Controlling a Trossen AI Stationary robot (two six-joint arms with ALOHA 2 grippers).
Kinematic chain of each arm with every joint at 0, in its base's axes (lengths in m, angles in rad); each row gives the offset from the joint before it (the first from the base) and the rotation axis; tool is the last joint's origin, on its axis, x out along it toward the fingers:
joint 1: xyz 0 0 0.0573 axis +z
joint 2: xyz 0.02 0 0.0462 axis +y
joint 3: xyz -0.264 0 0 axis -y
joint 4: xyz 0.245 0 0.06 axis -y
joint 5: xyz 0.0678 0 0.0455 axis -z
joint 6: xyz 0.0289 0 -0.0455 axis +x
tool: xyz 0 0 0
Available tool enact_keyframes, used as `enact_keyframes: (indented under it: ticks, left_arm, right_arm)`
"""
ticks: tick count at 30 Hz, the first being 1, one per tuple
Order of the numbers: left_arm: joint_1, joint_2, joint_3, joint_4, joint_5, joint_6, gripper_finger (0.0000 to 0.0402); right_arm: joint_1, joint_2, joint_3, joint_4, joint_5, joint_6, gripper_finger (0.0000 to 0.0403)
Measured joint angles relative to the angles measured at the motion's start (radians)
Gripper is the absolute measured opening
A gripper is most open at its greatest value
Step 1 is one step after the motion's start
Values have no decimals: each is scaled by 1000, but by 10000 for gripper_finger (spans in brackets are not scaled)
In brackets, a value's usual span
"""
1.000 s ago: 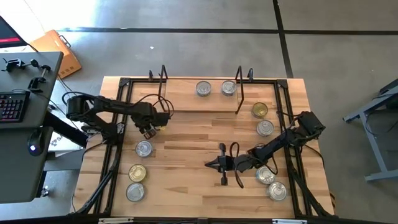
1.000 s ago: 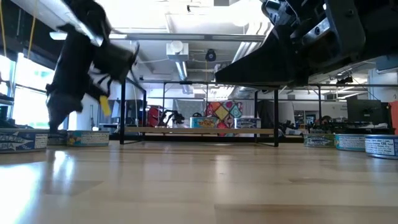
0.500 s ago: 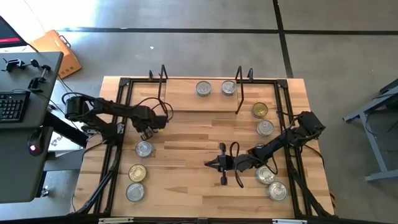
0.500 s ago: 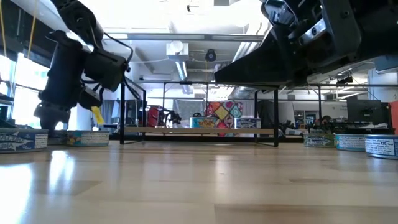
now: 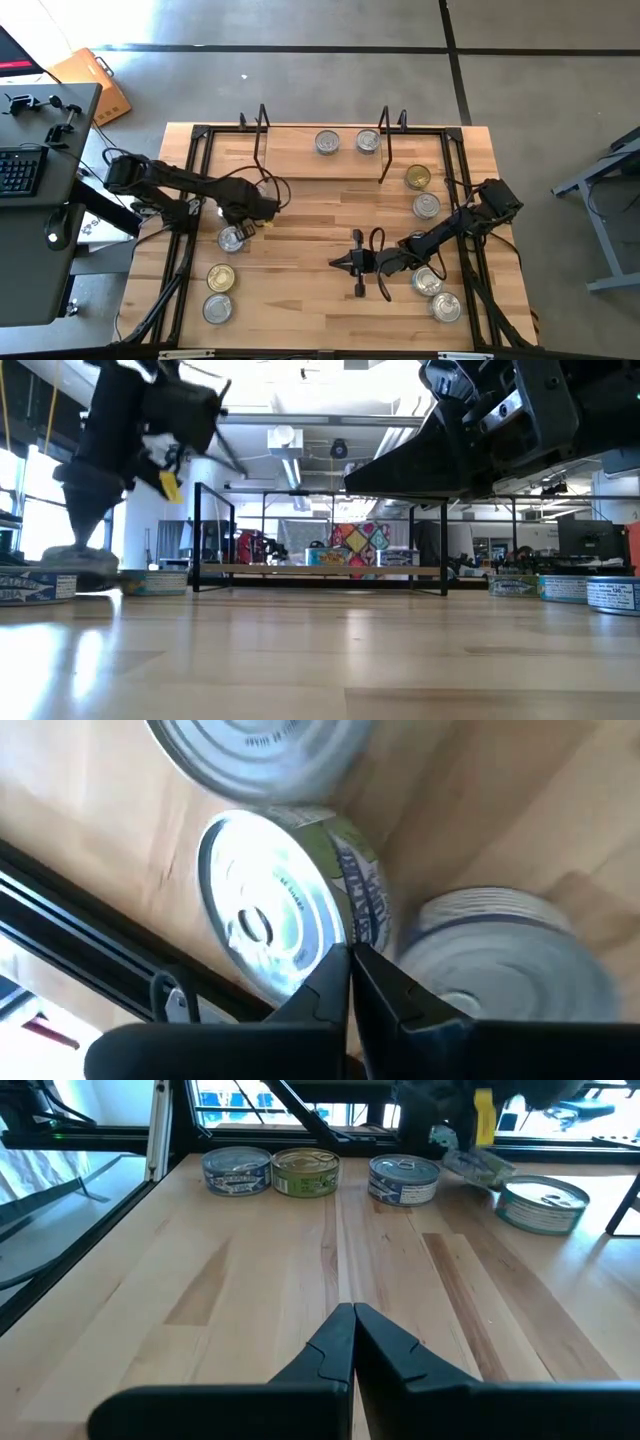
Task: Stack canned seafood by type on shelf
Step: Put the green tuna can on the shelf
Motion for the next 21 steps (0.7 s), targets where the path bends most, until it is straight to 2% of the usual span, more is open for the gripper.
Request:
enact_keyframes:
  ticks: [5,10,13,21]
  left_arm:
    - [-56,-1,104,-52,-15,-32,0]
    - [-114,-1,186,-33,-20,-31,0]
    - [-147,-1,211,51,-24,-3,0]
    - [-163,-1,245,433,-52,186,0]
  right_arm:
    - [0,0,0,-4,0,0,0]
    - [0,0,0,-4,0,-2,0]
    - [0,0,0,-4,0,-2,0]
    - [0,0,0,-4,0,-2,0]
